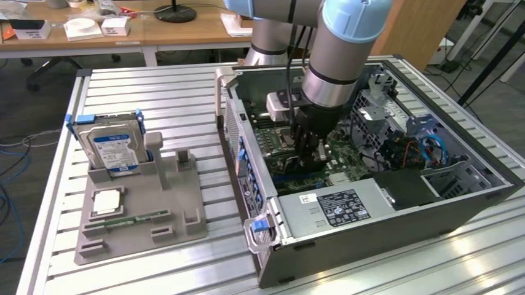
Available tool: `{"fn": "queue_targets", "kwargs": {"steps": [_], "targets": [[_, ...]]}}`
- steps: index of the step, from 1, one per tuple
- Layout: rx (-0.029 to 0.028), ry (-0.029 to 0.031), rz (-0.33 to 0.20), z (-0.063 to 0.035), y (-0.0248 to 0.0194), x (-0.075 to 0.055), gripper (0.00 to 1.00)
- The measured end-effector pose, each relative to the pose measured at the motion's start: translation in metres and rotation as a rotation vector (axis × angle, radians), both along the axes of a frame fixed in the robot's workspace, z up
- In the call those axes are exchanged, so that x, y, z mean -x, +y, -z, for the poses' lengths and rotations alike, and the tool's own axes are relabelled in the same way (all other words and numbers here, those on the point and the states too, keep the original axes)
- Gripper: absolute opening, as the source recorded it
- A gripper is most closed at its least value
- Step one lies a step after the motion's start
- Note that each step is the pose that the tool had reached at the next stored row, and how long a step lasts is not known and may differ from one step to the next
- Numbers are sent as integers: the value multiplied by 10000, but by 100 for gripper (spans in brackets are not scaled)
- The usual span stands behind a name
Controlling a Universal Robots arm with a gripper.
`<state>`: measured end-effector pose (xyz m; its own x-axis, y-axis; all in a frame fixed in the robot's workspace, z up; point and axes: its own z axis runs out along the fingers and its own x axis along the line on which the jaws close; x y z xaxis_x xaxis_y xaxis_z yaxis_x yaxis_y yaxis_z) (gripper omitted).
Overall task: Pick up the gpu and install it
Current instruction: 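Insert the gpu into the slot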
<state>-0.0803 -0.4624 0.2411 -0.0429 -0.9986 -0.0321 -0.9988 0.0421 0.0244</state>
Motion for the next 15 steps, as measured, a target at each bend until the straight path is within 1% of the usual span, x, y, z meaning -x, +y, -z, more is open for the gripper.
{"fn": "queue_targets", "kwargs": {"steps": [4,15], "targets": [[-1,1,1,19,0,7,26],[-8,-2,2,23,1,8,26]]}}
